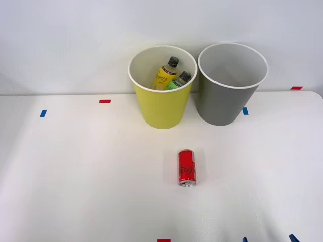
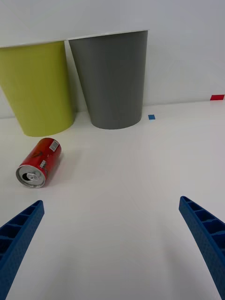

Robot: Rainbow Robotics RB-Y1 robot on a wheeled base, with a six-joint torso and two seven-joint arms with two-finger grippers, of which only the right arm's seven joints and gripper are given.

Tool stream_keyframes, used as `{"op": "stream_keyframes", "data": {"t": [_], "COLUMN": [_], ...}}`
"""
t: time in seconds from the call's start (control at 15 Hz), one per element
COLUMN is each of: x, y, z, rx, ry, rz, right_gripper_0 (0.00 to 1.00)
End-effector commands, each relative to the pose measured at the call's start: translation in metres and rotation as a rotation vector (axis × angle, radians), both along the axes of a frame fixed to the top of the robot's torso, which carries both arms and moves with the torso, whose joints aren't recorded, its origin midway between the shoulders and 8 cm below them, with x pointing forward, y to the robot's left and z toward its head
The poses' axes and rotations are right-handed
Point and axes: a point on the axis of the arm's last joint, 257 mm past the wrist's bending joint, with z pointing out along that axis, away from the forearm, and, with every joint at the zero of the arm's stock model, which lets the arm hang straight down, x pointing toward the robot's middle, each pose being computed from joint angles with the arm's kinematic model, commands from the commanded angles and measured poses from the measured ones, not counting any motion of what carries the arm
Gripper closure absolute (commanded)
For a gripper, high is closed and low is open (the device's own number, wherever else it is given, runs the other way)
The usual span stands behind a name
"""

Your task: Put cans in the gray bin, plastic bottles in the light green bin

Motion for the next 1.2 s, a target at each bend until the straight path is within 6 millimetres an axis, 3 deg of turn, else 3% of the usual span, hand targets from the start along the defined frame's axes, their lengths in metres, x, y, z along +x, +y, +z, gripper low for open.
{"op": "stream_keyframes", "data": {"t": [0.07,1.2], "x": [0.0,0.0], "y": [0.0,0.0], "z": [0.0,0.0], "rx": [0.0,0.0], "ry": [0.0,0.0], "rz": [0.0,0.0], "right_gripper_0": [0.0,0.0]}}
